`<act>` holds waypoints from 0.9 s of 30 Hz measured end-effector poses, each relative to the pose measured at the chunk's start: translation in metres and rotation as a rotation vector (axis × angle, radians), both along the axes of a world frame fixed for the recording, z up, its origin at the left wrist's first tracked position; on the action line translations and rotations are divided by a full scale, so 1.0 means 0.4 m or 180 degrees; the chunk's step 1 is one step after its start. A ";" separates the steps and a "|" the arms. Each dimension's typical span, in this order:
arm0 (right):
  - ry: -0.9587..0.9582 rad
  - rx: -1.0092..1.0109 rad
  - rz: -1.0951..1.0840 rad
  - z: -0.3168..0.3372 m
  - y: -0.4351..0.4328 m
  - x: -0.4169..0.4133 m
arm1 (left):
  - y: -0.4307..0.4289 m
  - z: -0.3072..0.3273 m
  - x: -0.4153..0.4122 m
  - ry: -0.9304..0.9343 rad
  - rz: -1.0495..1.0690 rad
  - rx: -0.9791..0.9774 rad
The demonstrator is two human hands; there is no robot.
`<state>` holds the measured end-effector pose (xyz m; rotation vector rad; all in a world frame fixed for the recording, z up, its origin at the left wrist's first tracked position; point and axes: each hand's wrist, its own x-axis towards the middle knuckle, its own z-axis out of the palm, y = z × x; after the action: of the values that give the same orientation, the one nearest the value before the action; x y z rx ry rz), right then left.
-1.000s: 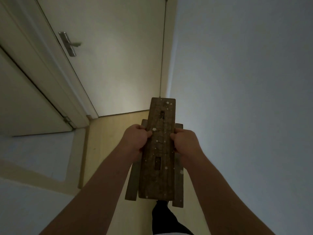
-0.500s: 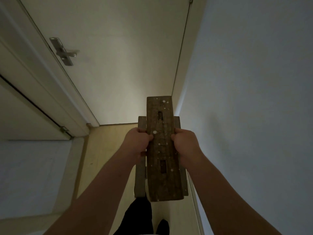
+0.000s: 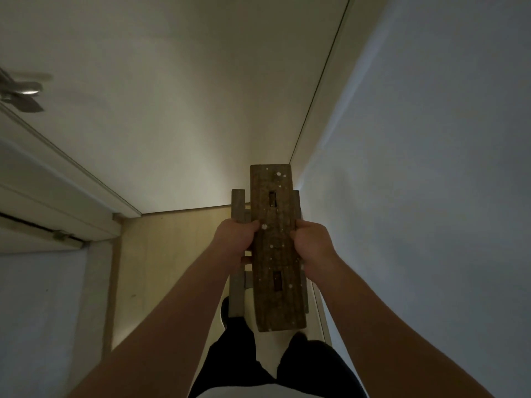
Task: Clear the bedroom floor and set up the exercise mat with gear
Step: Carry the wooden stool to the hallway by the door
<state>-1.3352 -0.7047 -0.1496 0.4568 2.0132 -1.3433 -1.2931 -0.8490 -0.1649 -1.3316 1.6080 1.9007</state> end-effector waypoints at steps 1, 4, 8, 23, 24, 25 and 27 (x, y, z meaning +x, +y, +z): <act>-0.0035 0.0025 0.0007 -0.020 -0.006 -0.025 | -0.006 -0.022 -0.023 -0.0018 -0.0004 0.0032; -0.0152 0.0102 0.0054 -0.107 -0.019 -0.107 | -0.020 -0.109 -0.098 -0.0126 0.0016 0.0132; -0.0296 0.0125 0.0105 -0.267 -0.022 -0.197 | -0.013 -0.275 -0.174 -0.0285 0.0105 0.0100; -0.0644 0.0342 0.0317 -1.151 0.033 -0.321 | 0.080 -1.135 -0.276 -0.0739 0.0444 0.0175; -0.0692 0.0291 0.0260 -1.189 0.035 -0.324 | 0.083 -1.177 -0.281 -0.0745 0.0431 0.0142; -0.0760 0.0256 0.0175 -1.242 0.038 -0.327 | 0.087 -1.230 -0.286 -0.0766 0.0427 0.0126; -0.0852 0.0218 0.0041 -1.328 0.042 -0.340 | 0.093 -1.313 -0.298 -0.0784 0.0424 0.0126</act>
<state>-1.4714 -0.6878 -0.6807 0.6197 1.8407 -1.1418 -1.4121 -0.8118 -0.6903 -1.6200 1.3856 1.7488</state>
